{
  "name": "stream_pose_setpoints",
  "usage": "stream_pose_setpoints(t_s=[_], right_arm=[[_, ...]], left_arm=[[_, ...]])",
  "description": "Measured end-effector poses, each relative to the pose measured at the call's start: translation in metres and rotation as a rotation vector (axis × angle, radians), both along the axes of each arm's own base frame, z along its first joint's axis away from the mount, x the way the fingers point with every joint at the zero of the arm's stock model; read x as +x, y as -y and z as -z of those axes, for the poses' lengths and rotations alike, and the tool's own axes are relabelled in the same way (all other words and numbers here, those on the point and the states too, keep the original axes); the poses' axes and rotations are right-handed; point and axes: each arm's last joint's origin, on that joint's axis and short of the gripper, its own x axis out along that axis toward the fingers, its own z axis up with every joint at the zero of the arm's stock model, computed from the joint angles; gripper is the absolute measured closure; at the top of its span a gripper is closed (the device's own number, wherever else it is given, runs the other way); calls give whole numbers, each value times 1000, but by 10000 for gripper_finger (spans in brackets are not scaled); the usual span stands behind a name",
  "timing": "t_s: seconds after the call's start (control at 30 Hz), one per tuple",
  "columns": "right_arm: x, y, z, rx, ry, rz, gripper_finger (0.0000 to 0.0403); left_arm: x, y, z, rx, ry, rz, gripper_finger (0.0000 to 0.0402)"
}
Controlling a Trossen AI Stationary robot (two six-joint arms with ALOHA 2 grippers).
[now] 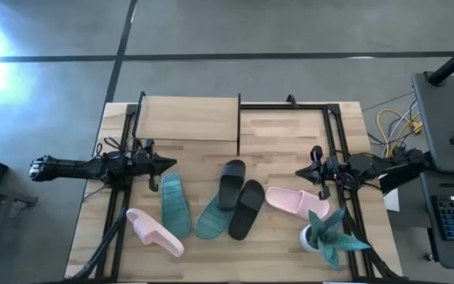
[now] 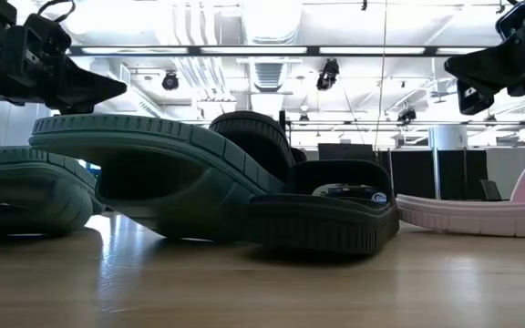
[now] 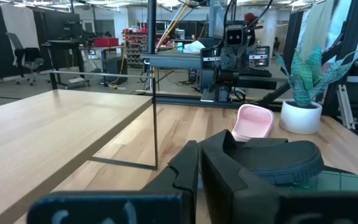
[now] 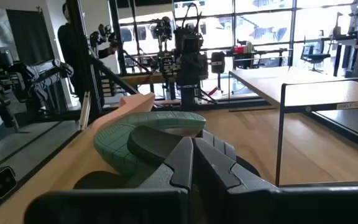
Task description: Pick and place slides into the shelf
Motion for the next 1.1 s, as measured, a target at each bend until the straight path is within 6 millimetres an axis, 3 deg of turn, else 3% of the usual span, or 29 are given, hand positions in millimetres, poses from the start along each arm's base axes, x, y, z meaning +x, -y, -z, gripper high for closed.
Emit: stream_pose_setpoints(t_s=[0.67,0.87,1.1], right_arm=[[0,0,0,2,0,0,394],[0,-1,0,492,-28,-71,394],[0,-1,-1,848,-33,-73,394]], left_arm=[[0,0,0,0,0,0,398],[0,0,0,0,0,0,398],[0,0,0,0,0,0,398]])
